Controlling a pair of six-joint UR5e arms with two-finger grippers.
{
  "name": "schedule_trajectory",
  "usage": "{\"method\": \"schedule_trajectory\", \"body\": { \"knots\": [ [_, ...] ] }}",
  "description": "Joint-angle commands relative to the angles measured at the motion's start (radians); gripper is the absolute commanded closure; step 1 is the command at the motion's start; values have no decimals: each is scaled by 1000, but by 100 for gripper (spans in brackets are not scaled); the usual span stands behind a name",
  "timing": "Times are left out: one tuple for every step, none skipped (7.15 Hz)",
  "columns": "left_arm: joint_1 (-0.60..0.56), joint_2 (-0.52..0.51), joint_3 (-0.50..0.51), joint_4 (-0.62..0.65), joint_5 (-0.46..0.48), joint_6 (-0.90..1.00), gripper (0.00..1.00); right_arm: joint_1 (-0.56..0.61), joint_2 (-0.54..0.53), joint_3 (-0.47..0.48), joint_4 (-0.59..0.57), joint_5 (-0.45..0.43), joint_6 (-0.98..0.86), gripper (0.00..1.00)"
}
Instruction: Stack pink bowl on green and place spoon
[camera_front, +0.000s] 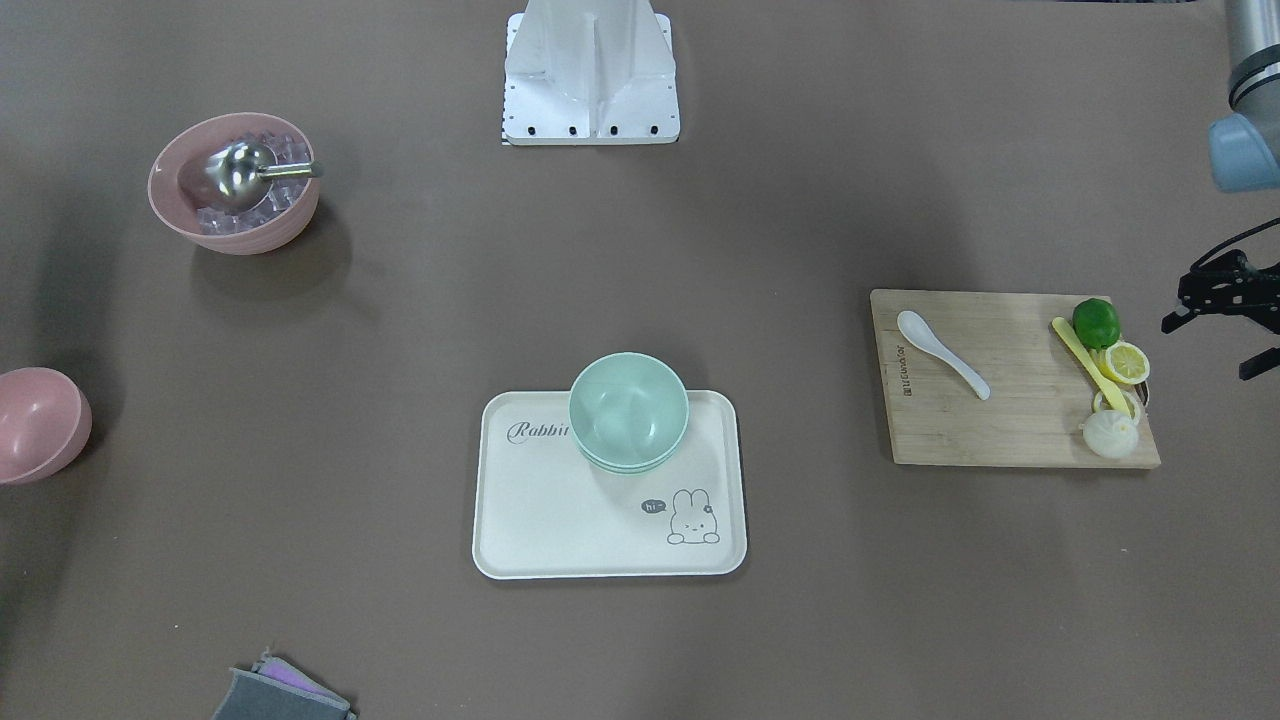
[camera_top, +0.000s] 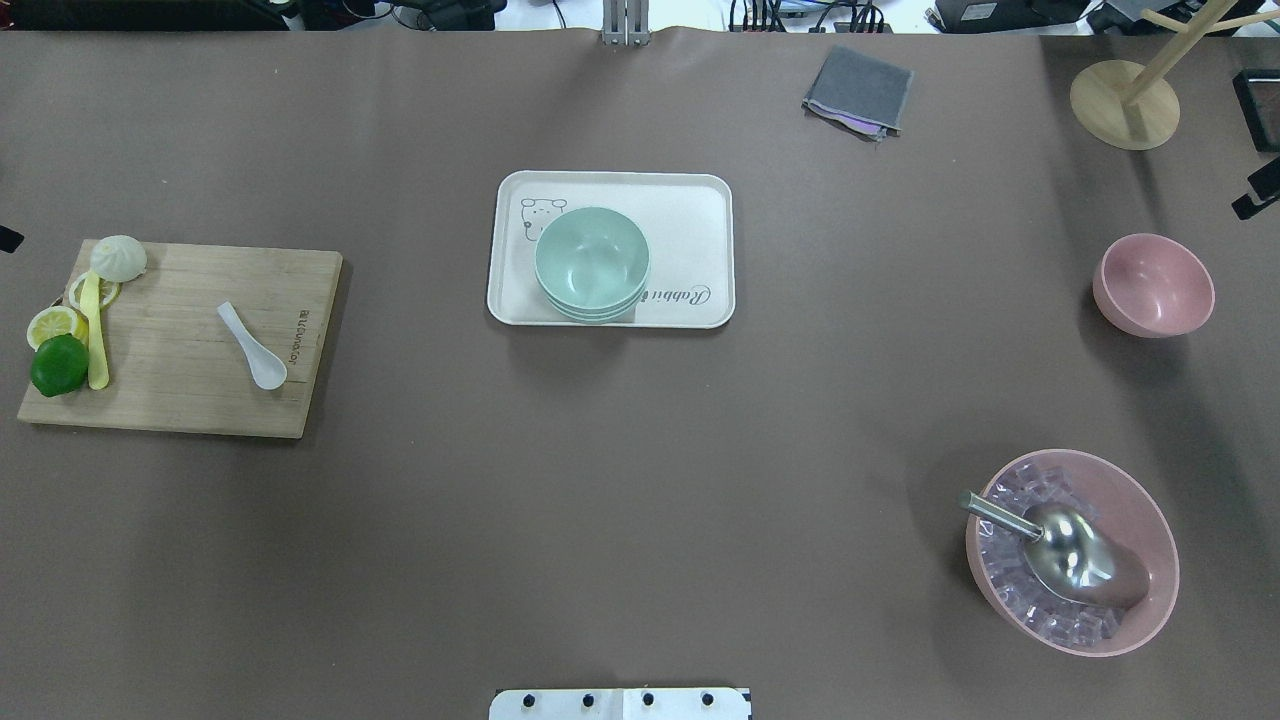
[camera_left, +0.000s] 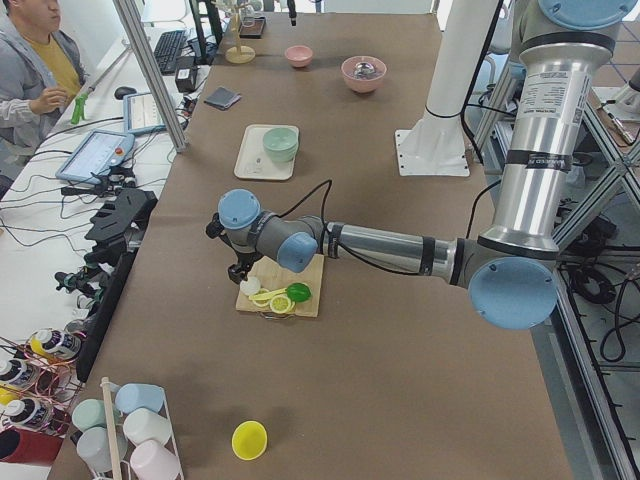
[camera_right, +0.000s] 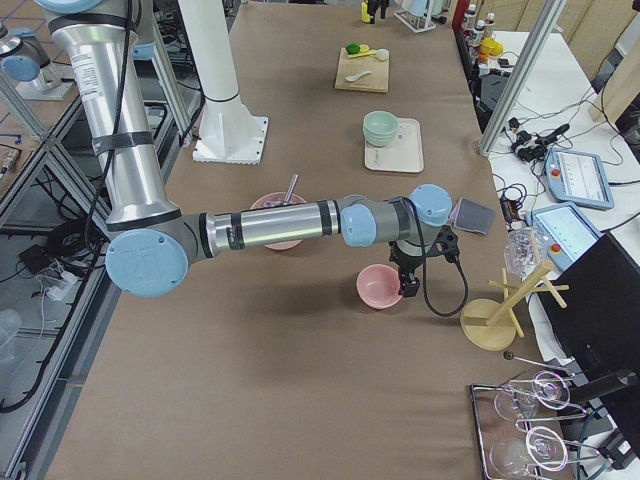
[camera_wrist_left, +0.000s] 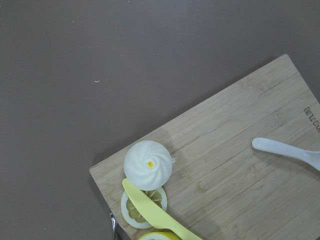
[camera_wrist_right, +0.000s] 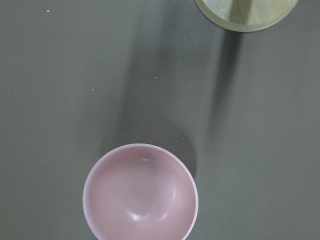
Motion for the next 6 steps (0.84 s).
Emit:
{"method": "schedule_trajectory", "body": {
  "knots": [
    [1,0,6,2,4,-1,2,0,6,-1,0,0,-1,0],
    [1,0,16,2,4,1,2,-2,7,-8,0,0,-6,0],
    [1,0,23,-1,3,1,2,-2,7,-14,3,-6,-8,0],
    [1,-2,21,-1,4,1,2,-2,9,-16,2,-11,-3,0],
    [1,12,26,-1,6,1,2,-15,29,-55,20,-12,2,0],
    [1,13,29,-1,13,1,2,-18,38,-101,93,-11,0,0]
  ]
}}
